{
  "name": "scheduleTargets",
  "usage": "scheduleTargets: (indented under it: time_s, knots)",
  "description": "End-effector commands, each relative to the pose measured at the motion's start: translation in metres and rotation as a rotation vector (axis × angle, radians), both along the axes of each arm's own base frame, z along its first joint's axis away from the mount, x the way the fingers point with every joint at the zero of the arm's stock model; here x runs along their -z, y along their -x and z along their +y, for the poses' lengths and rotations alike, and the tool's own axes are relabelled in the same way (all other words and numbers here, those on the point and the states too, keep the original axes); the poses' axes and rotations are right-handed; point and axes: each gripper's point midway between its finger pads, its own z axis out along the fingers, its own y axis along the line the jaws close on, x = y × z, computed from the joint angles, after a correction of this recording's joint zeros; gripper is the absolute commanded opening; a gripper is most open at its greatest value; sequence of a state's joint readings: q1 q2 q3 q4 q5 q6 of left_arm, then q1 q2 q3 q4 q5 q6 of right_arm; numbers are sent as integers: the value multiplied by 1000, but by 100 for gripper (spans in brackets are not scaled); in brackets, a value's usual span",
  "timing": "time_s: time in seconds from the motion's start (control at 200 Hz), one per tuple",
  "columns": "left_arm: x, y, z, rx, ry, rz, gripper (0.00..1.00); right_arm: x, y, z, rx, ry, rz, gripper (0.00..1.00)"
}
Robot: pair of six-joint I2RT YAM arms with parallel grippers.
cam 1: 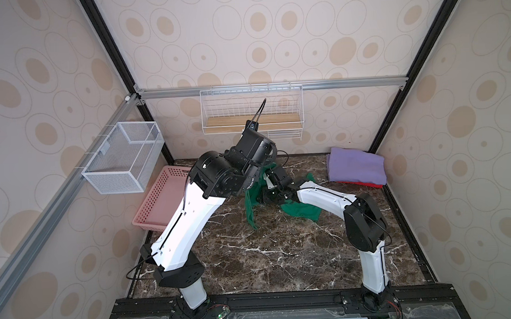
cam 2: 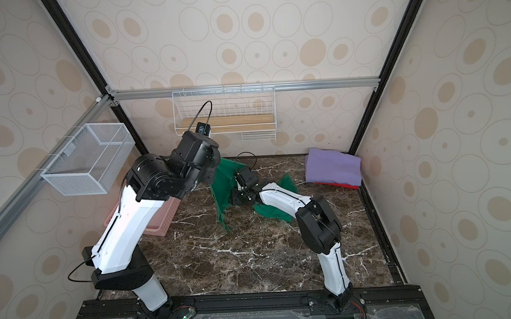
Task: Fold and stack t-shirts
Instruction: Flatten out the T-shirt at the center of the board.
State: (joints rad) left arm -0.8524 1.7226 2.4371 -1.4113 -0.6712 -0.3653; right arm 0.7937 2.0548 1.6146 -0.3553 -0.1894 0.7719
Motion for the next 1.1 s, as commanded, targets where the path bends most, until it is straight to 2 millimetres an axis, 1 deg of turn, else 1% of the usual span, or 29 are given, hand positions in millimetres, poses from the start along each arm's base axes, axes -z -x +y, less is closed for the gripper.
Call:
scheduleTargets:
  time_s: [0.0,0.115,0.155,0.185,0.255,0.295,0.341,0.391,0.451,0.471,0.516,0.531,0.546,0.551,0.586,0.631,0.646,0.716,0.811,0.881,0.926,0.997,1.057,1.097]
  knots:
    - [-10,10,17,-15,0,-20,0,7,-9,7,20,-25,1,54]
    - [-6,12,18,-14,-6,-7,0,8,-20,16,23,-35,-12,54]
    - [-4,12,18,-13,-9,1,0,11,-22,20,24,-40,-7,51]
    - [-3,12,17,-11,-9,4,0,12,-24,24,25,-41,0,47]
    - [-2,12,17,-10,-8,7,0,14,-27,30,26,-44,16,30]
    - [-3,12,17,-10,-7,7,0,15,-27,31,19,-41,26,15]
    - [-3,12,18,-12,-7,6,0,11,-27,31,5,-32,30,0]
    - [-2,11,18,-18,-12,4,0,3,-23,28,-17,-9,27,0]
    - [-2,10,19,-35,-14,0,0,-10,-15,15,-32,23,33,0]
    - [-3,9,21,-43,-19,-4,0,-18,-11,9,-36,26,32,0]
    - [-4,8,25,-73,-37,-13,0,-33,0,-5,-49,37,35,0]
    - [-6,7,28,-86,-43,-19,0,-34,4,-11,-54,49,42,0]
    - [-8,8,31,-100,-48,-26,0,-44,8,-18,-57,50,34,0]
    - [-9,8,32,-104,-49,-30,0,-43,10,-21,-57,58,39,0]
    - [-13,8,37,-122,-59,-44,0,-63,20,-41,-49,71,28,0]
    - [-17,9,42,-138,-66,-61,0,-82,34,-66,-38,82,18,0]
    - [-18,9,43,-140,-68,-64,0,-84,39,-76,-34,87,24,0]
    - [-21,10,46,-148,-76,-74,0,-113,63,-117,-17,93,-9,0]
    - [-21,11,50,-161,-87,-81,0,-140,93,-174,21,154,-74,0]
    - [-24,12,54,-176,-94,-93,0,-158,110,-214,64,209,-127,0]
    - [-28,13,59,-198,-99,-114,0,-171,117,-242,117,229,-148,0]
    - [-33,14,64,-209,-107,-141,0,-198,122,-276,195,234,-193,0]
    - [-41,14,67,-213,-100,-174,0,-227,124,-305,275,273,-262,0]
    - [-49,15,69,-214,-88,-199,0,-246,125,-320,312,314,-317,0]
